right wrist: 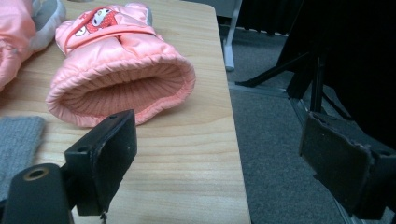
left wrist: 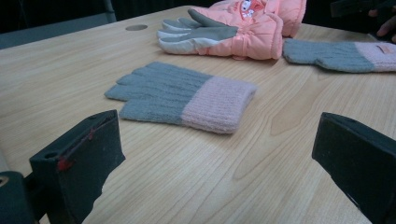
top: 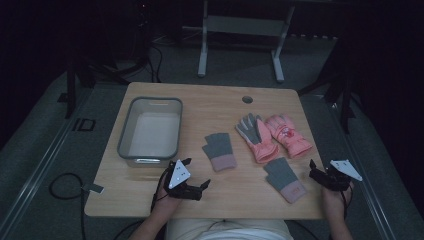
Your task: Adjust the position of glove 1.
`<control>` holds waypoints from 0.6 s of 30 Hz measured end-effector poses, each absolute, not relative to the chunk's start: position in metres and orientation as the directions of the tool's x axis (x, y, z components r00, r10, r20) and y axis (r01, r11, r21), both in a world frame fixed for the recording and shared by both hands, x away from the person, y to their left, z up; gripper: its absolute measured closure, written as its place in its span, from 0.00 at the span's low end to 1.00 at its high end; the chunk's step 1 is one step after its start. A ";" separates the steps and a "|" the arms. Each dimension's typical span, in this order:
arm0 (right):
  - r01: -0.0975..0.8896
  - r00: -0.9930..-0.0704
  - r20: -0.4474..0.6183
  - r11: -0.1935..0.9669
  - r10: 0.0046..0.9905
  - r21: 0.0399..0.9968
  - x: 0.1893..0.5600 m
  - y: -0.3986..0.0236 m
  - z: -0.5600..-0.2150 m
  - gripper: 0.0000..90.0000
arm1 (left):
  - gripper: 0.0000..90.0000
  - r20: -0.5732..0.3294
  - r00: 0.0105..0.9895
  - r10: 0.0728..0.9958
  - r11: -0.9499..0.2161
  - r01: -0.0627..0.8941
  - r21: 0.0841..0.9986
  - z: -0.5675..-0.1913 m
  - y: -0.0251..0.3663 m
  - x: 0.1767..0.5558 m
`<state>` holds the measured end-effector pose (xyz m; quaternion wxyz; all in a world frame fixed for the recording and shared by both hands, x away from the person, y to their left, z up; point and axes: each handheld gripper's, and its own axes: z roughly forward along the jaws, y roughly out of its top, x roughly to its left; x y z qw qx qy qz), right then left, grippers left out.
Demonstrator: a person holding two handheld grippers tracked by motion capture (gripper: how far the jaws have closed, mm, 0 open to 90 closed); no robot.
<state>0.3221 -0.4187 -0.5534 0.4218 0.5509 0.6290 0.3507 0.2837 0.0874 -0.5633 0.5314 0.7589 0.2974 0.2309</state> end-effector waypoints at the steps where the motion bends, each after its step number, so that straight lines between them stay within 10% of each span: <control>1: 0.398 -0.037 -0.143 0.146 0.989 0.906 0.322 -0.419 -0.553 0.13 | 0.01 0.035 0.716 0.697 -0.259 0.205 0.944 -0.563 0.087 0.284; 18: 0.493 -0.030 -0.100 0.101 0.995 0.864 0.323 -0.423 -0.551 0.13 | 0.01 0.040 0.716 0.697 -0.263 0.203 0.943 -0.563 0.087 0.283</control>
